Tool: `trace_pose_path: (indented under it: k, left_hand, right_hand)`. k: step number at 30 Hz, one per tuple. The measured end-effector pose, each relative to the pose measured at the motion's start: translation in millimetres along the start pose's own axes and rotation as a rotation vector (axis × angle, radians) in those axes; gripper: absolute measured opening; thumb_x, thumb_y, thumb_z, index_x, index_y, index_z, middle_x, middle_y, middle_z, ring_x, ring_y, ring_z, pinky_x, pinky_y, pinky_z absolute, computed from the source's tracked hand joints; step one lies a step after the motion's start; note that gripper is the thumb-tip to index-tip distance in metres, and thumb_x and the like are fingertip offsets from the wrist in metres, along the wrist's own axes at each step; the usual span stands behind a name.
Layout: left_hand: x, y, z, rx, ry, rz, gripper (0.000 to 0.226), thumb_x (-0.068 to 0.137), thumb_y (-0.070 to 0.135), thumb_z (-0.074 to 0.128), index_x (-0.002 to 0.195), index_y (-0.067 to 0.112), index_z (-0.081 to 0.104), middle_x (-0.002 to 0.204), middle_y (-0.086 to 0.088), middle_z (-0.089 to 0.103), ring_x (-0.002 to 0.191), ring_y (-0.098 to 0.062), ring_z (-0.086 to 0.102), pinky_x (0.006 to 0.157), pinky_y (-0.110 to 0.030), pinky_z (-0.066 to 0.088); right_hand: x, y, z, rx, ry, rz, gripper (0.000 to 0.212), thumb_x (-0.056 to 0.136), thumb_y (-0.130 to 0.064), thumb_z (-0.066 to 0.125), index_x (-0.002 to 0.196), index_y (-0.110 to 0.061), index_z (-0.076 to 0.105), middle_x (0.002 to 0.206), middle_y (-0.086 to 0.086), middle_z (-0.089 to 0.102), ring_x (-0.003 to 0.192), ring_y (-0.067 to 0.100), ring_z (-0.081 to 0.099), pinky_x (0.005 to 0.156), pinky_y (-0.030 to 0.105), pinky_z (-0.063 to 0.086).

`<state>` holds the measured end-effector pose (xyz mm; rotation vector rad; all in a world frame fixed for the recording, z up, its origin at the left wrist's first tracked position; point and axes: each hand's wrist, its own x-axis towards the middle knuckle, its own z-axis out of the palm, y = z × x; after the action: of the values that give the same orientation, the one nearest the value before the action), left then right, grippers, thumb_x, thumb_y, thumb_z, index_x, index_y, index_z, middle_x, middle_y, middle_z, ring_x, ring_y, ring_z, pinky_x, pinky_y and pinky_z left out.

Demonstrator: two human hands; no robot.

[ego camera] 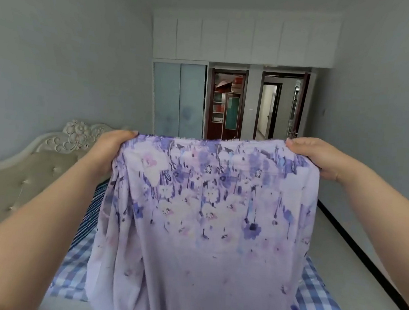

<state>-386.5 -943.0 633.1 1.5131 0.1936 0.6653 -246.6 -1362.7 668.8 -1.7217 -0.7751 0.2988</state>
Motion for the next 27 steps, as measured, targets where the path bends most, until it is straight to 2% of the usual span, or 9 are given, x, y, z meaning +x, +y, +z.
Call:
trace_pose_path:
  k: [4,6,8,11,13,17,21,25,27]
  left_hand:
    - [-3.8,-9.3,-12.4,-0.093,-0.131,-0.148,0.032,0.093,0.025,0.054,0.075,0.01,0.076,0.089,-0.011,0.074,0.074,-0.021,0.071,0.069,-0.029,0.058]
    - [4.6,-21.6,-7.3,0.174,-0.027,-0.155,0.023,0.091,0.022,0.062,0.09,0.002,0.073,0.106,-0.019,0.069,0.083,-0.023,0.068,0.084,-0.031,0.054]
    - [9.2,-38.5,5.1,0.512,0.127,-0.15,0.027,0.092,0.021,0.063,0.098,-0.004,0.068,0.113,-0.021,0.065,0.101,-0.027,0.063,0.094,-0.031,0.045]
    - [8.7,-53.4,23.6,0.606,0.29,-0.157,0.029,0.097,0.023,0.051,0.086,-0.001,0.063,0.113,-0.026,0.063,0.111,-0.034,0.059,0.091,-0.031,0.044]
    - [6.8,-56.7,37.6,0.483,0.36,-0.079,0.022,0.097,0.018,0.048,0.095,0.0,0.06,0.093,-0.022,0.064,0.095,-0.03,0.061,0.078,-0.031,0.045]
    - [-17.9,-44.5,90.7,0.395,-0.092,0.14,0.016,0.097,0.023,0.052,0.112,0.024,0.05,0.078,0.0,0.054,0.056,-0.005,0.043,0.051,-0.017,0.037]
    - [-43.2,-19.6,116.5,0.479,-0.706,0.185,0.031,0.084,0.046,0.056,0.11,0.03,0.06,0.108,0.008,0.065,0.099,-0.003,0.059,0.09,-0.02,0.045]
    - [-45.5,-16.6,118.1,0.774,-0.737,0.154,0.038,0.087,0.043,0.061,0.06,0.017,0.055,0.052,0.015,0.045,0.05,-0.003,0.04,0.056,-0.017,0.032]
    - [-45.2,-21.8,117.0,0.838,-0.75,0.159,0.046,0.087,0.045,0.062,0.057,0.014,0.047,0.048,0.009,0.037,0.047,-0.007,0.033,0.051,-0.022,0.028]
  right_hand:
    - [3.6,13.1,0.6,0.1,-0.147,0.172,0.059,0.046,-0.043,0.092,0.09,-0.009,0.076,0.093,0.015,0.073,0.08,0.024,0.071,0.068,0.035,0.059]
    - [16.3,30.1,13.7,-0.291,0.113,0.224,0.035,0.072,-0.04,0.079,0.075,-0.007,0.068,0.076,0.01,0.069,0.072,0.024,0.066,0.066,0.032,0.054]
    - [33.8,50.0,34.8,-0.604,0.424,0.199,0.044,0.091,-0.032,0.062,0.057,-0.011,0.044,0.057,0.004,0.047,0.056,0.02,0.047,0.052,0.027,0.036]
    - [48.2,65.2,71.9,-0.549,0.564,0.181,0.05,0.096,-0.023,0.054,0.053,-0.013,0.03,0.053,0.003,0.033,0.049,0.016,0.033,0.048,0.029,0.024]
    - [54.0,66.6,90.4,-0.363,0.551,0.199,0.049,0.095,-0.022,0.054,0.054,-0.016,0.029,0.055,0.004,0.036,0.051,0.007,0.037,0.052,0.026,0.031]
    - [51.3,43.9,142.7,-0.158,0.291,0.062,0.042,0.094,-0.027,0.058,0.059,-0.017,0.038,0.045,-0.006,0.027,0.038,0.003,0.023,0.044,0.023,0.017]
    - [43.3,25.4,168.2,-0.094,0.143,-0.062,0.023,0.09,-0.013,0.059,0.069,-0.005,0.06,0.06,0.007,0.058,0.063,0.007,0.048,0.059,0.02,0.035]
    - [34.0,31.9,166.9,-0.035,0.085,-0.078,0.039,0.094,-0.03,0.058,0.084,0.008,0.059,0.077,0.012,0.053,0.074,0.02,0.044,0.07,0.032,0.034]
    - [32.0,42.0,164.8,-0.078,0.082,-0.055,0.035,0.096,-0.033,0.053,0.082,-0.001,0.059,0.075,0.009,0.055,0.071,0.018,0.048,0.067,0.03,0.037]
